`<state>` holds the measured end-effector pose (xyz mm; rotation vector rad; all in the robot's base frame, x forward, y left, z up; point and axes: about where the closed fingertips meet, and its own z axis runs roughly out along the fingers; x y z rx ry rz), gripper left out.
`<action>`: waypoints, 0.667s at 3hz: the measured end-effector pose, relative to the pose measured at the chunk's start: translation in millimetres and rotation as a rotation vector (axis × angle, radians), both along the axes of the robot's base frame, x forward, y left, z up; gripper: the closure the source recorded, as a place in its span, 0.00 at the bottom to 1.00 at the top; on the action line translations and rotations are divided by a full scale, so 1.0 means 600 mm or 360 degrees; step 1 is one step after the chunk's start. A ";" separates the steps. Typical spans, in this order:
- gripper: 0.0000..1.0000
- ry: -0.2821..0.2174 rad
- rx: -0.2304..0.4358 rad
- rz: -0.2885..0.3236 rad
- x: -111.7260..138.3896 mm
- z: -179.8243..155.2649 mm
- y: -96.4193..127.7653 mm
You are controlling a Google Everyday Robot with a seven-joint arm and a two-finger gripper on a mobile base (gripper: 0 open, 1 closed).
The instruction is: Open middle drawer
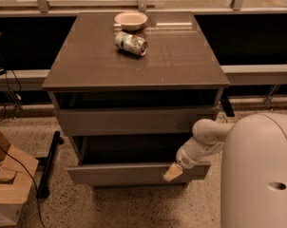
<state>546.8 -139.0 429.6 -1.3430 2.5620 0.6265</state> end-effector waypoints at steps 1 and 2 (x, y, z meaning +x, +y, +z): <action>0.43 0.0001 0.0000 0.0000 0.000 0.000 0.000; 0.19 0.0135 0.0076 -0.0078 -0.070 0.003 0.005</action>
Offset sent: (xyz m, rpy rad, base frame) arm -0.1112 0.0062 0.0106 0.1264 0.2239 -0.1384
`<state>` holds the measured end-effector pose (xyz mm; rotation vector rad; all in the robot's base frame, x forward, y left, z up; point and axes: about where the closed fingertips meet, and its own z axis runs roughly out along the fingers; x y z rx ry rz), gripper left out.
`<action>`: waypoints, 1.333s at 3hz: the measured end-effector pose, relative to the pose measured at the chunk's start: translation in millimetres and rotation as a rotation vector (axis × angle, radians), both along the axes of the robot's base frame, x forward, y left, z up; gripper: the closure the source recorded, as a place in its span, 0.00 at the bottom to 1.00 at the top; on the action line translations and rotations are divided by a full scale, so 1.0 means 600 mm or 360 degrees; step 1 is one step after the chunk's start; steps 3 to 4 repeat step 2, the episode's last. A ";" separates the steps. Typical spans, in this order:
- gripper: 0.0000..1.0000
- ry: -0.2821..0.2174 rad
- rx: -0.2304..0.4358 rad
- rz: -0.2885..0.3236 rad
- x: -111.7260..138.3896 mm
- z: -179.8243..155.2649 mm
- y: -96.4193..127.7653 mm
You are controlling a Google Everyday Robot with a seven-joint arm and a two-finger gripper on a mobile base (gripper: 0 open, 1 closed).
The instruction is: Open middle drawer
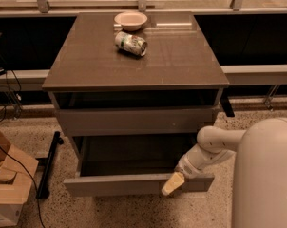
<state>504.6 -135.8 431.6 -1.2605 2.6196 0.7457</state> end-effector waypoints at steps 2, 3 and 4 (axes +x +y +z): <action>0.00 0.0145 0.0177 -0.0187 -0.068 0.002 0.001; 0.00 0.0145 0.0177 -0.0187 -0.068 0.002 0.001; 0.00 0.0145 0.0177 -0.0187 -0.068 0.002 0.001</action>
Offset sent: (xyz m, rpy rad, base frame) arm -0.0357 0.0033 0.0000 0.0915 0.0796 -0.0875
